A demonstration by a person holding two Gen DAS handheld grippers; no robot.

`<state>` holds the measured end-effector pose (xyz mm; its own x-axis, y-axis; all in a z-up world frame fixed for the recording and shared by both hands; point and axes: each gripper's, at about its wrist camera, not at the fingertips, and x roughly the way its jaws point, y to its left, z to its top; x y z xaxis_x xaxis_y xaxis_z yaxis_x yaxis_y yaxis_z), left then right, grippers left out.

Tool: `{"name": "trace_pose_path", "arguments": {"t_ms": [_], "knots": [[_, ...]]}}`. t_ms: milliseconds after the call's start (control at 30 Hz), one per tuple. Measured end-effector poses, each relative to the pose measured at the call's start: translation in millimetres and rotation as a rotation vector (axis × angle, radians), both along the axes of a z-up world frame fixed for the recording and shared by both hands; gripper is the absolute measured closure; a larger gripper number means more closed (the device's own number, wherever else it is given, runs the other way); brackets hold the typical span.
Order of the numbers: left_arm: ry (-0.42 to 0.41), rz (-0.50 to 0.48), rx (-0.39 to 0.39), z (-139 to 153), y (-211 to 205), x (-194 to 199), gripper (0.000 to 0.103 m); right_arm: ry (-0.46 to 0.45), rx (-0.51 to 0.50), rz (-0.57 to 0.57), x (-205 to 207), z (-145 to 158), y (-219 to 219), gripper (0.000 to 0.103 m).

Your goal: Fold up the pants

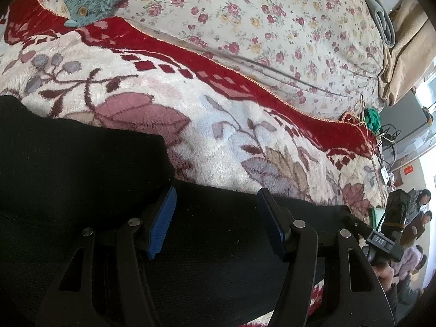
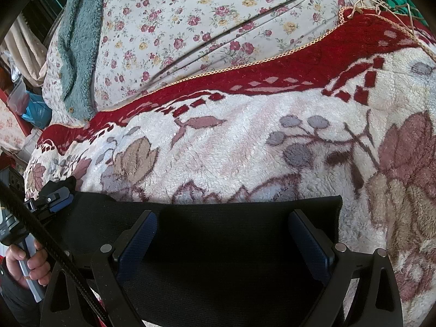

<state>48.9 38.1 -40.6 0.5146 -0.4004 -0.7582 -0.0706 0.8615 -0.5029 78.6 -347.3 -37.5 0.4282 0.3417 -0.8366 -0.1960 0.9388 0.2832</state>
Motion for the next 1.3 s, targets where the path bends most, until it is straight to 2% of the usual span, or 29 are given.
{"name": "trace_pose_path", "arguments": {"t_ms": [1033,1300], "knots": [[-0.005,-0.006,0.011,1.5,0.0,-0.5,0.042,0.0,0.004,0.001,-0.3,0.0,-1.4,0.006],[0.006,0.006,-0.026,2.3,4.9,1.8,0.042,0.0,0.005,0.0,-0.5,-0.2,-1.8,0.006]]}}
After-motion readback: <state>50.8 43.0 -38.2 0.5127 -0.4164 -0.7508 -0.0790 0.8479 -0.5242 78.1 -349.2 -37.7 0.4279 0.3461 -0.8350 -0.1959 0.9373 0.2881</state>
